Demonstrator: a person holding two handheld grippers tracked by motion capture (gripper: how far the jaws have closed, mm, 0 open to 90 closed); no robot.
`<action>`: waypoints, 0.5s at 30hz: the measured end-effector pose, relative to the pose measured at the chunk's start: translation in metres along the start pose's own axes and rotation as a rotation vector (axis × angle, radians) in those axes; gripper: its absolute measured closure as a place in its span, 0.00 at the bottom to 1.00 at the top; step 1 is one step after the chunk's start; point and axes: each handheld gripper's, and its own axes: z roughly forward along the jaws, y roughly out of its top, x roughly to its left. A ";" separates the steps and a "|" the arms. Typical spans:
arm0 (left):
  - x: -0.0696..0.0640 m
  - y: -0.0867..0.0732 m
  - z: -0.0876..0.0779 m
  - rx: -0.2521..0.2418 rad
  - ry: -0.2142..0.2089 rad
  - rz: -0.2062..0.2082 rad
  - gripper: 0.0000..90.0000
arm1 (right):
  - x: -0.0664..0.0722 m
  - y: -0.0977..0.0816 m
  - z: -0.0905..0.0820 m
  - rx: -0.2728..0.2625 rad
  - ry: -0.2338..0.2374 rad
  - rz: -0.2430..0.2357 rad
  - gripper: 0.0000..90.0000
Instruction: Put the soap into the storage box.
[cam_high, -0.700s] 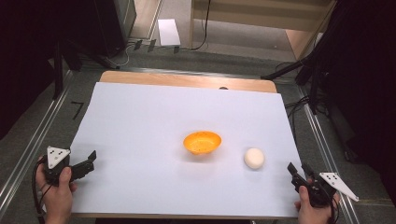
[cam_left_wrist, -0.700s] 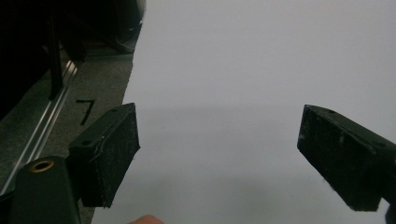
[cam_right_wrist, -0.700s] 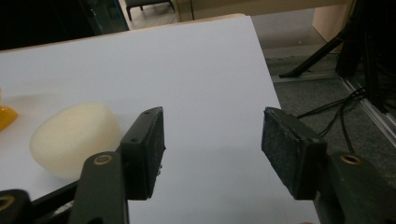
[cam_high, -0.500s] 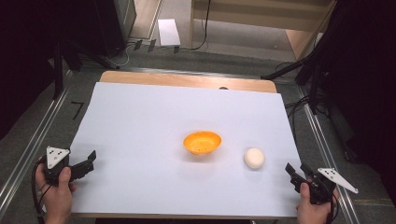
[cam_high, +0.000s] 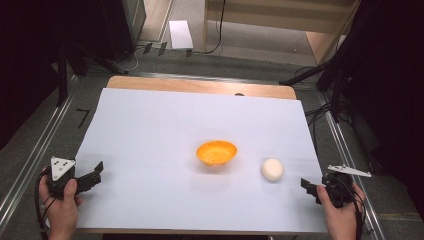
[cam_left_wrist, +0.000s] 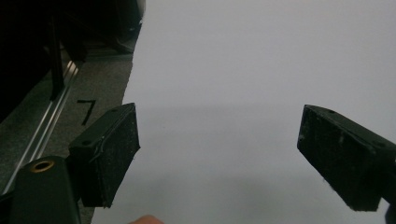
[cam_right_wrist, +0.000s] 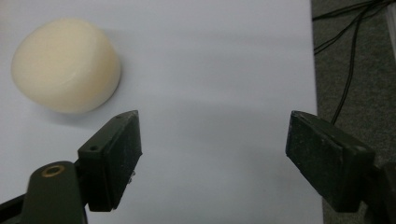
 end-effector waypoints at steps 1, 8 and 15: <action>0.000 0.000 0.000 0.000 0.000 0.000 0.15 | 0.002 0.003 0.001 0.026 0.005 -0.004 0.19; 0.000 0.000 0.000 0.002 -0.003 0.000 0.15 | 0.013 0.021 0.010 0.183 -0.001 -0.061 0.17; -0.001 0.000 0.000 0.004 -0.003 0.002 0.15 | 0.019 0.034 0.020 0.308 -0.027 -0.079 0.16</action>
